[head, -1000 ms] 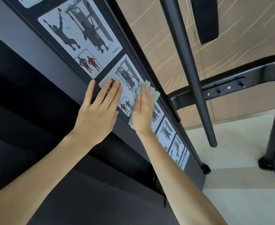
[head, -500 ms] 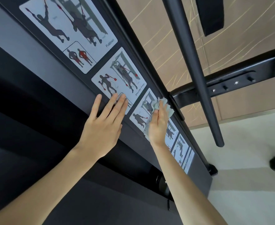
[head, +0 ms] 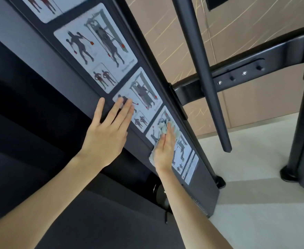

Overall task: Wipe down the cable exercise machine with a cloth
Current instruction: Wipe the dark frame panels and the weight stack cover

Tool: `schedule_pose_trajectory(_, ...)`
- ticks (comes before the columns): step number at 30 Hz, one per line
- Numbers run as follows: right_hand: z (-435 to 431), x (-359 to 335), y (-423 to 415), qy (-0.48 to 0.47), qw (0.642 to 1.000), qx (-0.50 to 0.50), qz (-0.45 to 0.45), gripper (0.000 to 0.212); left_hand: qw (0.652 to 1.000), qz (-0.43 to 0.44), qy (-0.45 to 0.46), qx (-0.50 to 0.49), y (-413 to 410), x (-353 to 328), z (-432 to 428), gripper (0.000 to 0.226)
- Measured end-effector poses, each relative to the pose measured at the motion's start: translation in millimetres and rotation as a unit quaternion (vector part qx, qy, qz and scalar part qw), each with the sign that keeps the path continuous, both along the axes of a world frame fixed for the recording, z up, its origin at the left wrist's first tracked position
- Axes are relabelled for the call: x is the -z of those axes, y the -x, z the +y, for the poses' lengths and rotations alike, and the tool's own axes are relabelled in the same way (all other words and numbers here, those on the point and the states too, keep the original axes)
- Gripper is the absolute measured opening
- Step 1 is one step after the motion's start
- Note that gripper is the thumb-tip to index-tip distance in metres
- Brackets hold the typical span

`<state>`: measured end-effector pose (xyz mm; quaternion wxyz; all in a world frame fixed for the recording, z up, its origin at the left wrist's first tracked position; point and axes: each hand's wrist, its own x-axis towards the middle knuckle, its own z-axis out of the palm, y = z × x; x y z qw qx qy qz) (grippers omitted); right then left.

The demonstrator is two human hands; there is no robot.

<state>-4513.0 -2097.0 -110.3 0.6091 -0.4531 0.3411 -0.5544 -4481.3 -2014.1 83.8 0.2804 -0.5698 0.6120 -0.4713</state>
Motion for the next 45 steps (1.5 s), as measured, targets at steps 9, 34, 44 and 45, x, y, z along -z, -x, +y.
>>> schedule_pose_trajectory(9,-31.4,-43.9,-4.7,0.207,0.978,-0.010,0.012,0.049,0.999,-0.025,0.035,0.011,0.2,60.1,-18.5,0.056)
schedule_pose_trajectory(34,-50.3,177.4,-7.6,0.279,0.960,0.023,0.014,0.051,0.989,0.032,0.143,0.035,-6.9,263.7,-10.0,0.053)
schedule_pose_trajectory(44,-41.8,288.1,-1.7,0.131,0.991,0.003,0.027,0.055,0.987,0.055,0.147,0.032,-9.4,305.5,-18.1,0.048)
schedule_pose_trajectory(45,-39.0,277.2,-0.8,0.137,0.990,0.003,0.037,0.054,0.988,0.053,0.143,0.030,-9.9,304.8,-17.7,0.048)
